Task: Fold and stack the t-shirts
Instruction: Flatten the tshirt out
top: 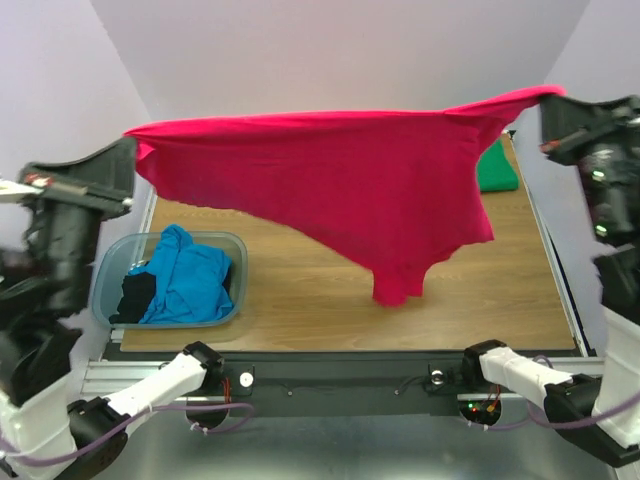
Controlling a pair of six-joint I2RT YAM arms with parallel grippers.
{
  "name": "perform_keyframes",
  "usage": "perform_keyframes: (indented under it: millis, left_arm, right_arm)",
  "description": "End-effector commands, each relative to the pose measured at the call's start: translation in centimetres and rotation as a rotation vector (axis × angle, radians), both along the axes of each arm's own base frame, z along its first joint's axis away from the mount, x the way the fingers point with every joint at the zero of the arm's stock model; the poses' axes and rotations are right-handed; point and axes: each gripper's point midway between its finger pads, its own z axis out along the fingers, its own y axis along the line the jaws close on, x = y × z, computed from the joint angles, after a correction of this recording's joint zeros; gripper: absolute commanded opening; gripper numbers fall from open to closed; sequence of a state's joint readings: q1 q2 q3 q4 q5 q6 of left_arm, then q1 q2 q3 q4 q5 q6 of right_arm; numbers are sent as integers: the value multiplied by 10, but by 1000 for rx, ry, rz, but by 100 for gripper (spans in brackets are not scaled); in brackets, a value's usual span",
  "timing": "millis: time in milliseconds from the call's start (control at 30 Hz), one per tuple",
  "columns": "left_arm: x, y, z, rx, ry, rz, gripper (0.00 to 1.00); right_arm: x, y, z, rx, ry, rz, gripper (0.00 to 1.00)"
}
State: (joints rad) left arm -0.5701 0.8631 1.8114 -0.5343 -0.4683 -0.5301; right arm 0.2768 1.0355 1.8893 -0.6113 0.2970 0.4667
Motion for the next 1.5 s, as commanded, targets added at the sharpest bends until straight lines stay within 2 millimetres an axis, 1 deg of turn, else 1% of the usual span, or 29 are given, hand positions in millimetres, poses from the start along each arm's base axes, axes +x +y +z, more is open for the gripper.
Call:
perform_keyframes:
  millis: [0,33,100,133,300,467,567,633,667,700,733,800,833,867,900,933,967,1033,1067,1100,1133,1167,1200,1233,1300,1333,1400,1433,1467]
  left_arm:
    - [-37,-9,47,61,-182,-133,0]
    - [-50,-10,58,56,-224,-173,0]
    - [-61,-12,65,59,-257,-212,0]
    - [-72,-13,71,62,-288,-248,0]
    - [-103,-19,82,53,-362,-354,0]
    - [-111,-20,82,61,-390,-350,0]
    - [-86,-36,67,80,-337,-362,0]
    - [-64,-41,55,78,-286,-340,0]
    - [-39,-50,37,80,-222,-331,0]
    - [-21,-45,27,68,-181,-269,0]
    - [-3,-48,14,68,-134,-241,0]
    - [41,-54,-29,60,-13,-173,0]
    - [75,-57,-68,78,93,-107,0]
    - [93,-58,-87,71,146,-69,0]
    - [110,-60,-108,83,203,-37,0]
    - [144,-63,-152,124,319,15,0]
    - [163,-64,-175,140,375,31,0]
    - [196,-72,-223,163,497,-3,0]
    - [227,-66,-271,188,626,40,7]
    - [242,-60,-292,197,682,84,54]
    - [273,-53,-327,219,767,120,89]
    - [283,-51,-347,235,836,127,98]
    - [296,-52,-356,245,868,116,98]
    - [308,-52,-365,263,894,113,98]
    - [332,-61,-367,285,915,94,98]
    - [337,-65,-362,285,896,77,98]
    - [343,-68,-344,282,828,68,98]
    - [343,-67,-339,278,810,71,98]
    - [340,-67,-330,274,778,68,98]
  right_arm:
    - [-63,-4,59,-15,-167,69,0]
    - [-88,-7,78,-6,-231,88,0]
    - [-110,-11,91,3,-285,96,0]
    - [-130,-16,102,11,-334,100,0]
    - [-171,-23,116,21,-419,117,0]
    - [-178,-26,115,16,-428,110,0]
    - [-160,-28,107,8,-384,75,0]
    - [-132,-25,92,-14,-313,48,0]
    - [-119,-28,83,-16,-278,17,0]
    - [-105,-31,76,-21,-247,-21,0]
    - [-74,-26,52,-42,-163,-39,0]
    - [-36,-24,25,-61,-77,-80,0]
    - [-17,-29,12,-56,-47,-134,0]
    - [19,-24,-25,-84,54,-159,0]
    - [38,-22,-38,-88,75,-181,0]
    - [57,-24,-58,-98,122,-219,0]
    - [91,-16,-104,-139,228,-225,0]
    - [128,-6,-141,-154,286,-227,0]
    - [144,-1,-164,-170,328,-222,1]
    - [178,6,-210,-192,413,-222,0]
    - [192,11,-230,-208,449,-211,0]
    - [211,14,-253,-227,496,-198,1]
    - [240,19,-286,-237,563,-194,8]
    - [255,15,-304,-247,599,-204,13]
    - [277,20,-322,-263,635,-165,30]
    - [290,23,-334,-272,652,-155,53]
    - [297,34,-336,-276,651,-100,70]
    - [297,35,-335,-273,650,-91,85]
    - [294,38,-331,-269,642,-73,91]
